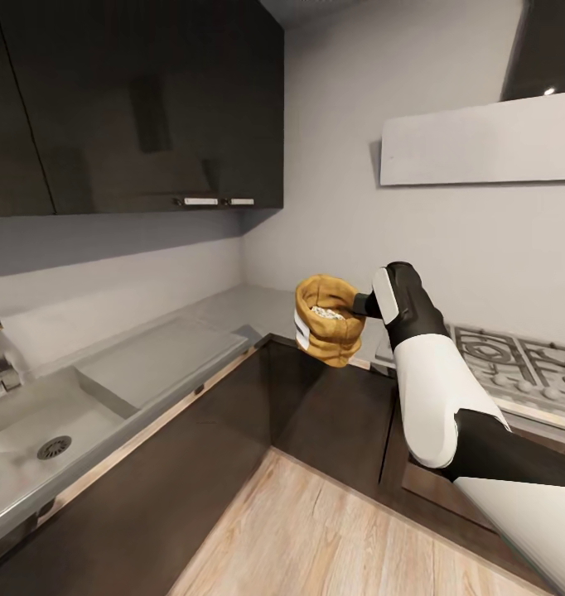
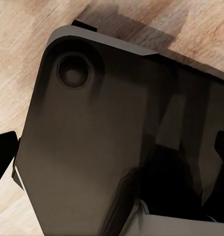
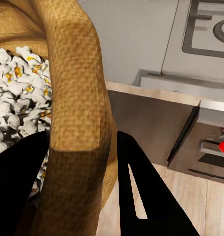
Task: In the kitchen, take the popcorn bag from the countertop, put it into the microwave, and heat it until the popcorn is cooked so the cooked popcorn ends up inside the bag.
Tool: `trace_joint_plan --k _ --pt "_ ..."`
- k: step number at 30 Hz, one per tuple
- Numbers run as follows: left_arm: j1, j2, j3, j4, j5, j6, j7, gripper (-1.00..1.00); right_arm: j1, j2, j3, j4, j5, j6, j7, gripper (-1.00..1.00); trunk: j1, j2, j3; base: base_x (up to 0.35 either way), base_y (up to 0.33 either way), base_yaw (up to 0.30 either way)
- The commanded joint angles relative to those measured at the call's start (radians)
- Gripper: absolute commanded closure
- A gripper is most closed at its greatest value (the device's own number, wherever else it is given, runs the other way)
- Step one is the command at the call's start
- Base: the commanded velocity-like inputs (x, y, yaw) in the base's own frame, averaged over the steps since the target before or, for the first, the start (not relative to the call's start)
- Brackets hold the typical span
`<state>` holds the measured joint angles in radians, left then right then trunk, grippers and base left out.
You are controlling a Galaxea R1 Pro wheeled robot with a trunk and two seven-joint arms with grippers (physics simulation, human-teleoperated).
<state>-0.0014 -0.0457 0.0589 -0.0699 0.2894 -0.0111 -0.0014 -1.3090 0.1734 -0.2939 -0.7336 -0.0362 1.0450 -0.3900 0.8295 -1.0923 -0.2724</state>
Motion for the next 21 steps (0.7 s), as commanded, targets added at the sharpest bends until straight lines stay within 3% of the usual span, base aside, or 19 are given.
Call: trace_joint_plan --k 1,7,21 --pt "0.0 0.0 0.006 -0.001 0.002 -0.001 0.0 -1.0 -0.001 0.001 -0.003 0.001 0.001 0.002 -0.007 1.0 0.0 -0.001 -0.001 0.0 0.0 0.0" --pt "0.0 0.0 0.006 -0.001 0.002 -0.001 0.0 -1.0 0.009 0.001 -0.003 0.018 0.029 0.002 -0.005 1.0 0.0 -0.001 -0.001 0.0 0.0 0.0" --pt "0.0 0.0 0.006 -0.001 0.002 -0.002 0.0 -1.0 0.008 0.001 -0.004 0.074 0.015 0.002 0.001 1.0 0.0 -0.001 -0.001 0.0 0.0 0.0"
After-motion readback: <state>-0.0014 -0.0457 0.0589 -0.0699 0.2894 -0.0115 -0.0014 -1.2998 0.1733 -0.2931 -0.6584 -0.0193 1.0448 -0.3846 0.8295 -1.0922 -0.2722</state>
